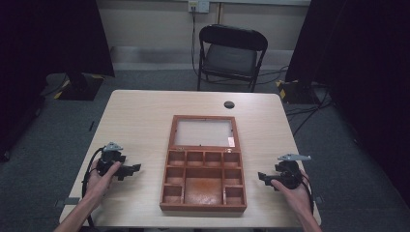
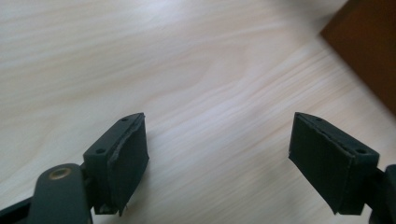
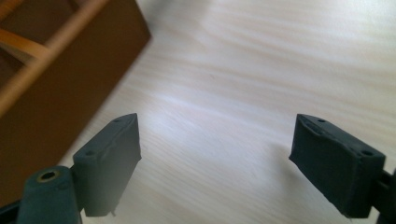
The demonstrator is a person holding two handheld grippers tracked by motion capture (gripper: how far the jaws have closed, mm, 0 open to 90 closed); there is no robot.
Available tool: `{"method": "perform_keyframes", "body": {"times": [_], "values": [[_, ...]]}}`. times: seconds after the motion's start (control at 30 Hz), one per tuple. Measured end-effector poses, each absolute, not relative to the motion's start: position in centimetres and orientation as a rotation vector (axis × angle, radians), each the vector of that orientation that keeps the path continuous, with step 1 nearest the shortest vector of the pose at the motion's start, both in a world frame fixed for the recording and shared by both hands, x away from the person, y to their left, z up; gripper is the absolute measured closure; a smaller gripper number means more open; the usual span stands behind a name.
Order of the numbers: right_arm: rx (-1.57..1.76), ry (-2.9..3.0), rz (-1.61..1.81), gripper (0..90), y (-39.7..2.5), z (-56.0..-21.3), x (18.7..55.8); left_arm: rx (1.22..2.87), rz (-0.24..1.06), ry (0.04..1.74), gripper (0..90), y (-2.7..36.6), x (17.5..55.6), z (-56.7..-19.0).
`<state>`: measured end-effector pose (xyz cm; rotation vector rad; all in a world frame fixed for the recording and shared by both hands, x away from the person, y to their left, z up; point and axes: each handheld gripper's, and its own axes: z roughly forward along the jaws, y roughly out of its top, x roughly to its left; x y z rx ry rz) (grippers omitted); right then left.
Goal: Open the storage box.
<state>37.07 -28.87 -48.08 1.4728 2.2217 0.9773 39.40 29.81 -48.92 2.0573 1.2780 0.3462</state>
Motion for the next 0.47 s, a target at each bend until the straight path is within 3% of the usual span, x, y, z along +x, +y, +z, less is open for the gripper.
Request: {"method": "perform_keyframes", "body": {"times": [0.13, 0.17, 0.47], "values": [[1.499, 2.203, 0.893, 14.8, -29.5, -48.8, 37.1, 2.067, 0.442, 1.266, 19.9, 30.1, 39.3, -49.3], [1.493, 2.158, 0.879, 14.7, -29.6, -49.1, 37.0, 2.070, 0.526, 1.227, 18.8, 29.9, 39.0, -49.8], [1.432, 2.079, 0.894, 10.0, -29.5, -50.0, 36.5, 2.037, 0.545, 1.234, 12.5, 29.8, 38.8, -50.2]]}}
